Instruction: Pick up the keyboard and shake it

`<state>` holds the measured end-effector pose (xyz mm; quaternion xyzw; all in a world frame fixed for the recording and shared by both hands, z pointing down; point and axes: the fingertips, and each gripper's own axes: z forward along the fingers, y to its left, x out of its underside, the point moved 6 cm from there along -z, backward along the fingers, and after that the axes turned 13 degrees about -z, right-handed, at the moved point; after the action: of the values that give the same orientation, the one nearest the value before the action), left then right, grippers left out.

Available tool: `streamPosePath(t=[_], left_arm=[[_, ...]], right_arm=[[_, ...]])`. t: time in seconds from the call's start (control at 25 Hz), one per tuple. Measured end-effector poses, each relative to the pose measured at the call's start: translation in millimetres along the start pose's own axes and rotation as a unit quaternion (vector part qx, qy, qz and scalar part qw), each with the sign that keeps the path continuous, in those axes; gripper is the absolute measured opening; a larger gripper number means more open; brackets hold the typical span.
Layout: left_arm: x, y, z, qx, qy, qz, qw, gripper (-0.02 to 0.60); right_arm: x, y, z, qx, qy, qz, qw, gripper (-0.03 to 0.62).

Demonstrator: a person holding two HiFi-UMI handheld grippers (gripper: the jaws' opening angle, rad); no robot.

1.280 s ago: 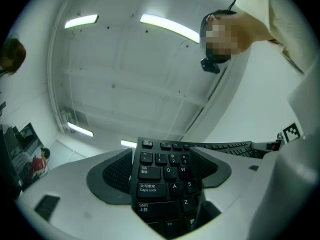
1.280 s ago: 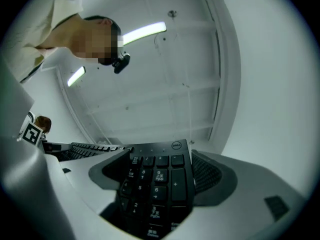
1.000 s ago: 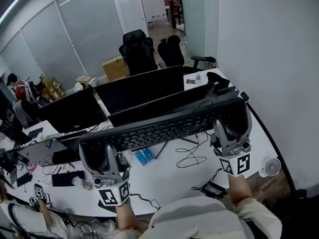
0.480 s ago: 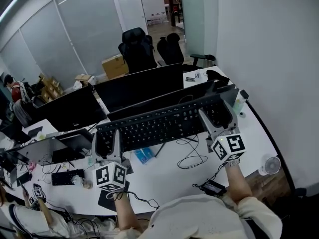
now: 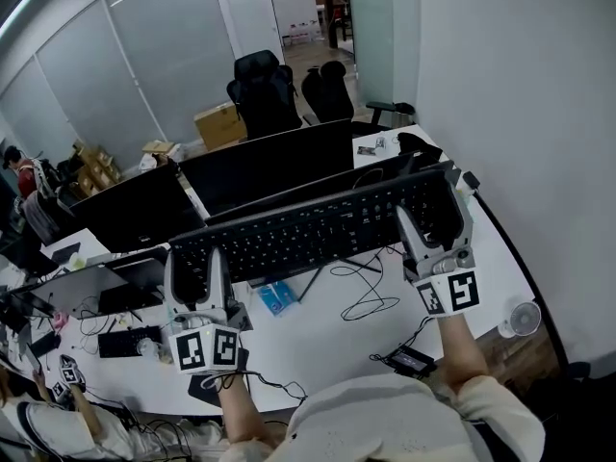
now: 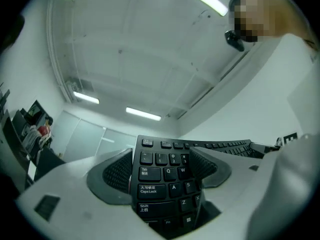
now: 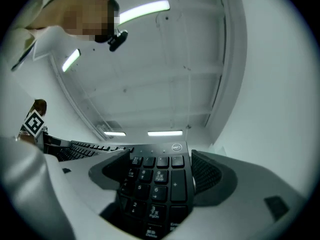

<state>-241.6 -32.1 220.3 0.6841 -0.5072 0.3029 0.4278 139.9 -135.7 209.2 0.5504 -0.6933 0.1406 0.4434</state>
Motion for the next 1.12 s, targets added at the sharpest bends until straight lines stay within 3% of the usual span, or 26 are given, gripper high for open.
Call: streamPosePath(t=[0.08, 0.2, 0.28, 0.36, 0.48, 0.6, 0.68, 0.8, 0.92, 1.12], left_arm=[[-15.7, -8.5, -5.2, 0.025, -0.065, 0.02, 0.9974, 0.33], [-36.3, -20.6, -16.7, 0.061, -0.155, 0.048, 0.9849, 0.33], [-45.3, -24.8, -24.2, 0.074, -0.188, 0.06, 0.9776, 0.33], [-46.4, -23.0, -24.2, 0.075, -0.188, 0.059, 0.9775, 0.33], [-36.0, -16.0, -15.0, 0.052, -0.144, 0.047, 0.987, 0.33], [-17.9, -6.4, -3.6, 0.014, -0.067, 0.03, 0.9972, 0.33], [-3.1, 0.2, 2.2, -0.012, -0.018, 0.025, 0.9995, 0.33], [21.1, 13.1, 5.3, -0.047, 0.058, 0.015, 0.9971, 0.33], [48.5, 27.8, 7.0, -0.07, 0.132, -0.018, 0.9886, 0.33], [77.3, 39.3, 6.0, -0.096, 0.187, -0.05, 0.9763, 0.33]], right_arm=[[-17.4, -2.2, -4.3, 0.014, -0.061, -0.013, 0.998, 0.37], [-41.7, -4.3, -13.7, 0.033, -0.152, -0.034, 0.987, 0.371], [-51.4, -3.2, -19.9, 0.04, -0.185, -0.039, 0.981, 0.371], [-53.0, -1.9, -20.2, 0.041, -0.186, -0.04, 0.981, 0.371], [-40.7, -1.8, -10.6, 0.03, -0.138, -0.03, 0.989, 0.371], [-17.9, -2.0, 1.9, 0.012, -0.05, -0.009, 0.999, 0.371], [1.1, -0.7, 7.7, 0.001, 0.015, 0.008, 1.0, 0.371], [29.5, 5.9, 10.7, -0.014, 0.103, 0.03, 0.994, 0.371], [51.1, 11.3, 10.3, -0.024, 0.172, 0.034, 0.984, 0.37], [70.5, 15.4, 11.3, -0.038, 0.235, 0.029, 0.971, 0.37]])
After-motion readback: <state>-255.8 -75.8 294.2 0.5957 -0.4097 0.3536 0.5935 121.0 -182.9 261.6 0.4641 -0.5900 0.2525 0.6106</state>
